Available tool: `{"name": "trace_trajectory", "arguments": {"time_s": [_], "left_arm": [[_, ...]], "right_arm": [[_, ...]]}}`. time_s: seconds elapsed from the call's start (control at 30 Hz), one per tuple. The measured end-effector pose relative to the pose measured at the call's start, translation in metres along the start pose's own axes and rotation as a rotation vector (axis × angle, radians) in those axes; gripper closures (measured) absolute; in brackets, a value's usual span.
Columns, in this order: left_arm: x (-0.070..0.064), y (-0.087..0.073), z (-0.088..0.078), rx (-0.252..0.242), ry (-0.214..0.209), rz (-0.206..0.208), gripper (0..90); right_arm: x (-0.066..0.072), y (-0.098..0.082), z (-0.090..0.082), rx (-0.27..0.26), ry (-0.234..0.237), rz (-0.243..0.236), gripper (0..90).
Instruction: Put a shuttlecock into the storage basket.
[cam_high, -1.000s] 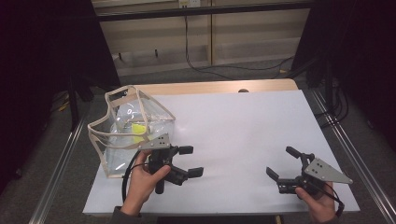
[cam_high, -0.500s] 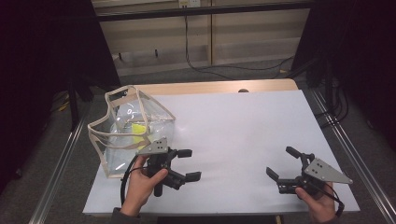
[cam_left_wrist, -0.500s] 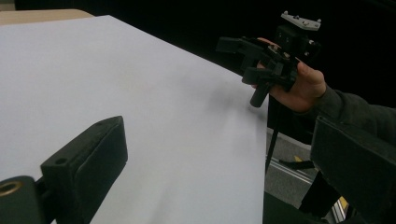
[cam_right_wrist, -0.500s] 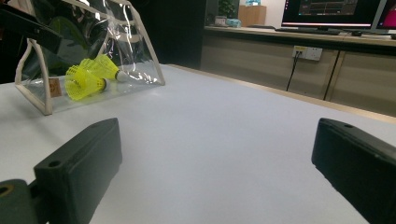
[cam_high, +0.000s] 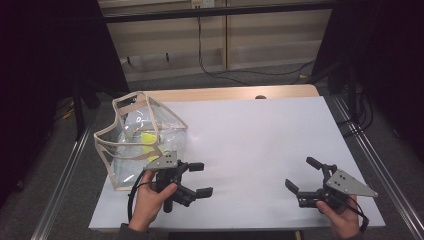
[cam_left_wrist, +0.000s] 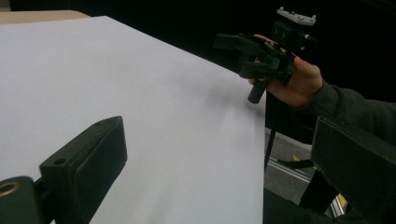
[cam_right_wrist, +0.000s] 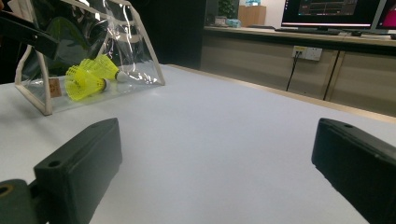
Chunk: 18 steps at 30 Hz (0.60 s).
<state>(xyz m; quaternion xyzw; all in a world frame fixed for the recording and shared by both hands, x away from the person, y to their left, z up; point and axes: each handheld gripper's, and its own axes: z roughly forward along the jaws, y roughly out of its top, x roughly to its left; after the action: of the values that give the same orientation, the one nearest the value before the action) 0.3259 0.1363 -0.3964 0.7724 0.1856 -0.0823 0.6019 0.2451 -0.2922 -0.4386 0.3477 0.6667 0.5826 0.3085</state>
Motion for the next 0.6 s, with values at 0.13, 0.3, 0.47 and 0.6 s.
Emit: {"name": "trace_trajectory", "arguments": {"time_s": [0.13,0.3,0.47,0.6], "left_arm": [[0.001,-0.003,-0.003,-0.001,-0.002,-0.001,3.7],[0.002,-0.006,-0.008,-0.01,-0.001,0.002,3.7],[0.002,-0.009,-0.011,-0.012,-0.019,0.018,3.9],[0.002,-0.01,-0.013,-0.007,-0.032,0.043,4.0]], "right_arm": [[0.0,0.0,0.0,0.001,0.0,-0.001,1.5],[0.0,0.0,-0.001,0.003,-0.003,-0.001,1.5],[0.0,0.0,-0.001,0.002,-0.003,-0.003,1.5],[0.0,0.0,-0.001,0.003,-0.003,-0.002,1.6]]}}
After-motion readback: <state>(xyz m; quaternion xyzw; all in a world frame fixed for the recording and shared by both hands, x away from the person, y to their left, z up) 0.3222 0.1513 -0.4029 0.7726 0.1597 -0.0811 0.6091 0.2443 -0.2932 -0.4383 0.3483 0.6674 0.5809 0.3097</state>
